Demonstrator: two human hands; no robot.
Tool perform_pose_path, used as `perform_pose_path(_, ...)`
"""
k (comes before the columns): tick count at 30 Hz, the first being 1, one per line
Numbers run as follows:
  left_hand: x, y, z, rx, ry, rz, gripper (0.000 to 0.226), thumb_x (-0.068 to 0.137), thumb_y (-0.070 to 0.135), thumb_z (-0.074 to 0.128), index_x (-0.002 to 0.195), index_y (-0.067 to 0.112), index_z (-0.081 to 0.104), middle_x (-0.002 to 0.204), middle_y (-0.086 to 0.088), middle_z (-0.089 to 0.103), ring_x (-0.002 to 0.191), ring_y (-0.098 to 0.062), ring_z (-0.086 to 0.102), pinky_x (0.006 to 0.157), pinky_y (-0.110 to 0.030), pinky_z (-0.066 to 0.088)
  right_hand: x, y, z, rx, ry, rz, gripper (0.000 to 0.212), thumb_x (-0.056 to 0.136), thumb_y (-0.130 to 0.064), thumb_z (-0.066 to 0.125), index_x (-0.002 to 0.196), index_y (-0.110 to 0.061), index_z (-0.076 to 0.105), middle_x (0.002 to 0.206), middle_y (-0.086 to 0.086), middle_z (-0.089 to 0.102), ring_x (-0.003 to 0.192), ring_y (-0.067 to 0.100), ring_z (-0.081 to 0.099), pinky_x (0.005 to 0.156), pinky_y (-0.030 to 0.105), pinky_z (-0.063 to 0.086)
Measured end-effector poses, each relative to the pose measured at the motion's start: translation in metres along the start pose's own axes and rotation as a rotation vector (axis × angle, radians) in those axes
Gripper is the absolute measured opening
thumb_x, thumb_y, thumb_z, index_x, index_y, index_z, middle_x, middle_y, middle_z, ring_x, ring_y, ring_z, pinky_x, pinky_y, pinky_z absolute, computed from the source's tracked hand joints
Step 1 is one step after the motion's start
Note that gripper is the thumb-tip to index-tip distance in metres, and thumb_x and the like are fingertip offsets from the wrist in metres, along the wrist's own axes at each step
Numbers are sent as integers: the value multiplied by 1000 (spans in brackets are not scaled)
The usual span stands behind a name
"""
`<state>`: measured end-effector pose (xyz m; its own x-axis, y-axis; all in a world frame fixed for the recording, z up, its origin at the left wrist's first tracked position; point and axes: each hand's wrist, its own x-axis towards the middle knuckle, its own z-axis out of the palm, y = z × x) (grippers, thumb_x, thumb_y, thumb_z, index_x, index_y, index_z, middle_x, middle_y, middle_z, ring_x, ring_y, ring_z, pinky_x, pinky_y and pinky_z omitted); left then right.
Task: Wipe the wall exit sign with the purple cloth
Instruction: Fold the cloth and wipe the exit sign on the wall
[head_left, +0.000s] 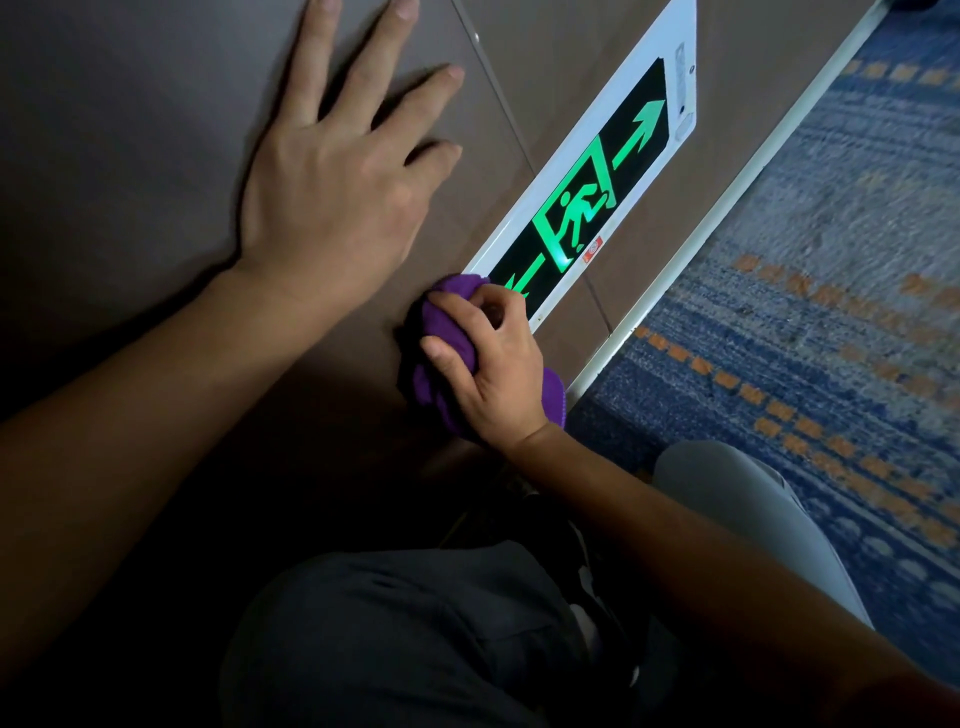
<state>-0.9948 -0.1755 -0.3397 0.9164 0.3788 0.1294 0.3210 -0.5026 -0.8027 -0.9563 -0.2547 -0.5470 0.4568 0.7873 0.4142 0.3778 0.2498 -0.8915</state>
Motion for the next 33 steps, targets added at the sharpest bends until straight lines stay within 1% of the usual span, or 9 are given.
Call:
perform_pose_path(6,1,-1,-5,-48,-48,-4,44,113,24,26,133,16,64,166,-3,35,157,-37,23,125,-60,15,-29,20,19,42,-31,103,34,97,-35,66,125,-17,63,125,11,51,114,26,56,84,44,55)
perform_pose_path(10,1,0,-6,-29,-34,-3,43,113,22,27,128,15,66,164,-5,40,156,-39,26,125,-62,16,-40,41,17,7,-106,174,30,97,-41,64,121,-24,59,123,4,48,107,24,58,78,46,57)
perform_pose_path(13,2,0,-5,-24,-32,-1,43,113,23,27,128,15,67,163,-6,40,156,-39,25,125,-63,16,-38,37,9,51,-122,225,31,99,-45,60,125,-30,55,124,2,49,107,21,58,83,47,57)
perform_pose_path(16,1,1,-4,-3,-5,-4,43,114,24,29,125,16,69,161,-5,44,156,-39,27,125,-63,18,-25,17,2,133,-70,207,42,100,-46,58,139,-33,53,124,0,49,112,17,56,93,37,52)
perform_pose_path(19,2,2,-5,-13,-29,-1,46,115,26,25,127,16,69,162,-5,43,157,-38,25,125,-63,17,-12,-1,4,178,-26,161,48,100,-48,53,144,-31,53,121,3,48,111,17,54,91,33,49)
perform_pose_path(22,2,1,-7,-38,-68,-4,48,114,27,23,130,17,67,164,-4,39,157,-38,22,126,-63,14,-11,-3,8,228,33,171,40,103,-34,54,141,-22,57,120,5,50,110,18,55,92,34,49)
perform_pose_path(25,2,1,-10,-55,-87,-9,48,114,29,22,129,17,66,165,-2,37,157,-37,23,126,-62,15,-13,-5,13,244,83,200,41,100,-24,63,139,-14,54,123,7,54,112,17,54,95,23,44)
perform_pose_path(28,2,-1,-11,-70,-134,-11,48,113,30,20,134,18,62,169,1,29,157,-36,23,123,-59,18,-17,-8,24,193,127,195,45,99,-26,66,140,-12,54,124,8,52,115,22,54,93,29,48)
perform_pose_path(33,1,0,-11,-63,-98,-13,44,113,31,24,136,20,61,168,2,32,145,-39,41,111,-55,34,-19,2,37,177,187,196,42,98,-22,67,138,-13,62,116,10,51,111,26,54,100,34,47)
